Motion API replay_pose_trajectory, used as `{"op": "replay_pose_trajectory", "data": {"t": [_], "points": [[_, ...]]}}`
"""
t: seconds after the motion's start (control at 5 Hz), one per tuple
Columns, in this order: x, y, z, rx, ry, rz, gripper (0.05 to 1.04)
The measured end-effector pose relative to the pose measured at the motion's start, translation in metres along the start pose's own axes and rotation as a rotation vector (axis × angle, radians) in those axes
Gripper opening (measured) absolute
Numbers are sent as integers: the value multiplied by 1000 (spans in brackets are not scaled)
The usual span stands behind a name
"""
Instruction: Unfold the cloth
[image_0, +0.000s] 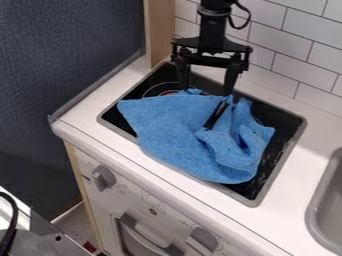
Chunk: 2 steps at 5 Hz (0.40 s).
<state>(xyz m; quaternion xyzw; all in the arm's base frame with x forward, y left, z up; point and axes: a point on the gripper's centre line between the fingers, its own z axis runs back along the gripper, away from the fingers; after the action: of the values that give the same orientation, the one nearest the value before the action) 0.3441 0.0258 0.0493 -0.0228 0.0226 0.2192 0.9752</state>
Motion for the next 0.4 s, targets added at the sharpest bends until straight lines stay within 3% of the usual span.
{"op": "replay_pose_trajectory", "data": {"t": [0.4], "points": [[3, 0, -7, -50, 7, 14, 1000]]}}
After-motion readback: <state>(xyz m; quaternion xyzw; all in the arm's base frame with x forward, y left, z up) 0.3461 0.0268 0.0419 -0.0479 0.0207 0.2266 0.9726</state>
